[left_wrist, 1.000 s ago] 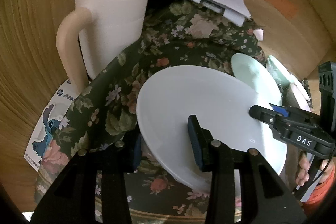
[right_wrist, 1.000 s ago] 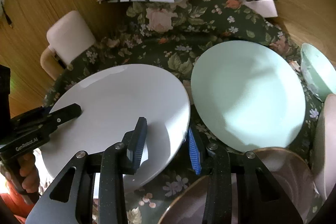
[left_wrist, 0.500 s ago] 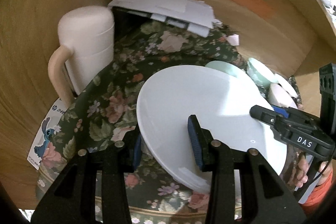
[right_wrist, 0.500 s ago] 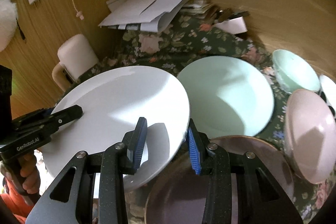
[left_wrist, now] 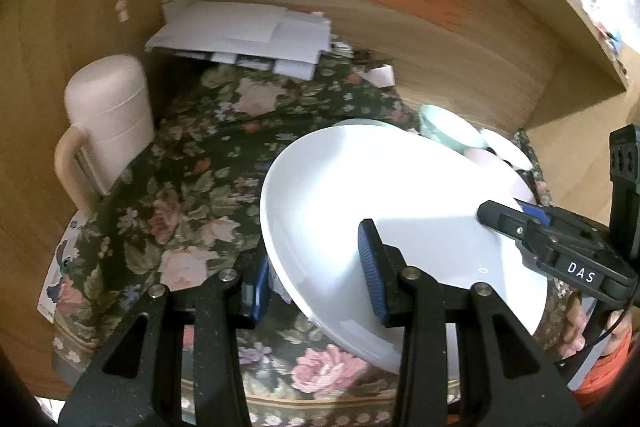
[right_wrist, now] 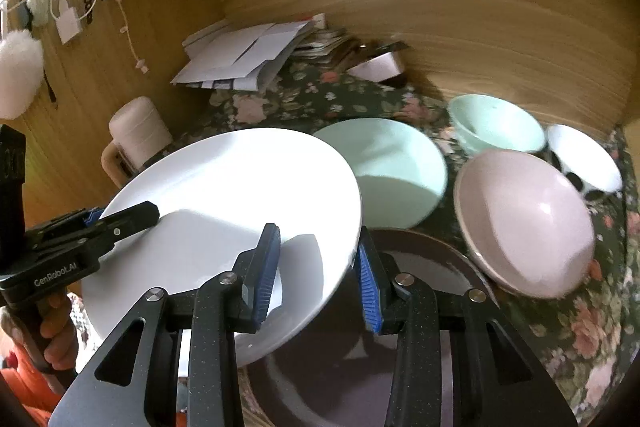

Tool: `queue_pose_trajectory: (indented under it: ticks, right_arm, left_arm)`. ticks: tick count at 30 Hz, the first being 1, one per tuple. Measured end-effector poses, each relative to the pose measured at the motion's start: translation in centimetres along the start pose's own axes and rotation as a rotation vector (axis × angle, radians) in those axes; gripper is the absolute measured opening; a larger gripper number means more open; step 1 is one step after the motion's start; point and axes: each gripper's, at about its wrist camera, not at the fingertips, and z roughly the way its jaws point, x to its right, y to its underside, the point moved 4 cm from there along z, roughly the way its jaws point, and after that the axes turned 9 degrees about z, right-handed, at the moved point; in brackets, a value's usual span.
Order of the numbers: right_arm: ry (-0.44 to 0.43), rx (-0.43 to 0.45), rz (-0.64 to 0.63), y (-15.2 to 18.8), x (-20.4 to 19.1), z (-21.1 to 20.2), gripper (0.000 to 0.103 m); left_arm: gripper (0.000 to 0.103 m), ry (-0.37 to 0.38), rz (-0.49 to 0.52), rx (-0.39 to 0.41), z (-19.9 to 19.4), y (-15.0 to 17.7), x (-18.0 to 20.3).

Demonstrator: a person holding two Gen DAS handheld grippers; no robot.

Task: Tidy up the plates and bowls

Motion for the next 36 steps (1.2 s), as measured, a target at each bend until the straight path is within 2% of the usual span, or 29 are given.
queue_pose_trajectory:
  ticks: [9, 17, 23, 36]
  right_arm:
    - [0.039, 0.043, 0.044, 0.9, 2.5, -2.9, 0.034]
    - [0.065, 0.04, 0.084, 2.2, 4.6, -3.9, 0.034]
    - [0.081, 0.021, 0.115, 3.4, 6.1, -3.9, 0.034]
    - [0.098, -0.029, 0.167, 5.4, 7.8, -2.5, 0.034]
  left_arm:
    - [0.04, 0.049, 0.059, 0.008, -0.1, -0.4, 3.6]
    - [0.04, 0.083, 0.092, -0.014, 0.7, 0.1, 6.3]
    - [0.04, 0.112, 0.097, -0.053, 1.7, 1.0, 7.7]
    - [0.04, 0.12, 0.1, -0.12, 4.0, 2.7, 8.7]
